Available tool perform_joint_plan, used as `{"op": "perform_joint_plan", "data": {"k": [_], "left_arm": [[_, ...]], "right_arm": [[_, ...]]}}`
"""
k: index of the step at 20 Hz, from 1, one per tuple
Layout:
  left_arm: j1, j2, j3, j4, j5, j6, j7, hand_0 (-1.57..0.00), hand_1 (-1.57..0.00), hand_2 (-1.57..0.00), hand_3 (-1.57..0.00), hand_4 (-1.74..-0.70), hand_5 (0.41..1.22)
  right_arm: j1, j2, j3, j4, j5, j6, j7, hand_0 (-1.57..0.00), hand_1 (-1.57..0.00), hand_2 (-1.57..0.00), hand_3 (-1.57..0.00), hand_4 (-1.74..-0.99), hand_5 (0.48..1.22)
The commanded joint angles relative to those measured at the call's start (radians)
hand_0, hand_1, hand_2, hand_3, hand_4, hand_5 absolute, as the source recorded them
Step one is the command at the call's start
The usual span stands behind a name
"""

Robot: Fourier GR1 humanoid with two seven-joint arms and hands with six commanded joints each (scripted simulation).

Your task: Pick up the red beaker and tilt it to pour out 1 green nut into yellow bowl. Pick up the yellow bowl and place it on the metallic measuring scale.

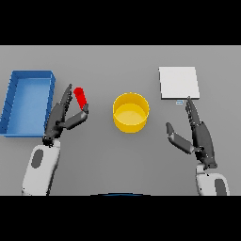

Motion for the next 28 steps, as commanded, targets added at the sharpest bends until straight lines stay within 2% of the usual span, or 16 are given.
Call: {"op": "perform_joint_plan", "data": {"k": [1,8,12,15,17,19,20,21,22,24,25,26,27,28], "left_arm": [[-0.007,-0.006,0.006,0.045,0.001,0.001,-0.032,0.00,0.00,0.00,0.00,-1.36,0.726],[-0.152,-0.009,0.056,0.226,0.017,-0.001,-0.091,0.00,0.00,0.00,0.00,-1.32,0.713],[-0.212,-0.003,0.071,0.297,0.016,-0.004,-0.085,0.00,0.00,0.00,0.00,-1.31,0.703],[-0.255,-0.005,0.083,0.348,0.019,-0.005,-0.096,0.00,0.00,0.00,0.00,-1.32,0.710],[-0.268,-0.007,0.082,0.371,0.015,-0.008,-0.128,0.00,0.00,0.00,0.00,-1.34,0.725],[-0.281,-0.023,0.093,0.395,0.021,0.008,-0.157,0.00,0.00,-0.03,0.00,-1.39,0.752],[-0.290,-0.027,0.104,0.400,0.031,0.012,-0.157,-0.08,-0.08,-0.12,-0.08,-1.42,0.770],[-0.304,-0.037,0.114,0.423,0.035,0.025,-0.154,-0.25,-0.28,-0.31,-0.22,-1.44,0.795],[-0.300,-0.045,0.118,0.420,0.038,0.037,-0.153,-0.46,-0.48,-0.50,-0.49,-1.44,0.881],[-0.315,-0.046,0.114,0.444,-0.001,0.094,-0.163,-0.86,-0.87,-0.89,-0.88,-1.44,1.003],[-0.325,-0.047,0.112,0.454,-0.013,0.096,-0.165,-1.00,-1.01,-1.02,-1.02,-1.44,1.047],[-0.328,-0.058,0.113,0.470,-0.020,0.103,-0.208,-1.12,-1.13,-1.13,-1.13,-1.44,1.082],[-0.326,-0.056,0.118,0.463,-0.017,0.097,-0.201,-1.21,-1.21,-1.22,-1.22,-1.45,1.109],[-0.321,-0.058,0.120,0.465,-0.019,0.098,-0.224,-1.28,-1.29,-1.29,-1.29,-1.45,1.132]], "right_arm": [[0.008,-0.005,-0.005,-0.002,-0.004,0.001,-0.013,0.00,0.00,0.00,0.00,-1.331,0.686],[-0.009,0.002,-0.008,0.006,-0.009,-0.002,0.020,0.00,0.00,0.00,0.00,-1.336,0.688],[0.002,0.006,-0.005,0.009,-0.011,0.002,0.002,0.00,0.00,0.00,0.00,-1.329,0.684],[0.002,-0.008,-0.015,-0.010,-0.014,0.000,0.012,0.00,0.00,0.00,0.00,-1.315,0.682],[-0.007,-0.004,-0.017,-0.015,-0.017,-0.005,0.027,0.00,0.00,0.00,0.00,-1.305,0.681],[0.011,-0.002,-0.005,-0.024,-0.007,-0.002,0.008,0.00,0.00,0.00,0.00,-1.295,0.683],[0.004,-0.004,-0.008,-0.022,-0.006,-0.004,0.020,0.00,0.00,0.00,0.00,-1.291,0.684],[-0.003,-0.007,-0.015,-0.016,-0.006,-0.010,0.026,0.00,0.00,0.00,0.00,-1.289,0.684],[-0.002,-0.007,-0.012,-0.004,0.000,-0.009,0.017,0.00,0.00,0.00,0.00,-1.286,0.685],[-0.005,0.003,-0.006,0.000,0.001,-0.010,0.017,0.00,0.00,0.00,0.00,-1.283,0.683],[-0.007,0.004,-0.011,0.011,-0.003,-0.009,0.010,0.00,0.00,0.00,0.00,-1.287,0.684],[-0.008,0.005,-0.005,-0.003,0.004,-0.013,0.015,0.00,0.00,0.00,0.00,-1.290,0.684],[-0.014,0.000,-0.009,0.000,-0.001,-0.010,0.015,0.00,0.00,0.00,0.00,-1.291,0.684],[-0.013,-0.003,-0.013,-0.004,-0.007,-0.007,0.012,0.00,0.00,0.00,0.00,-1.293,0.682]]}}
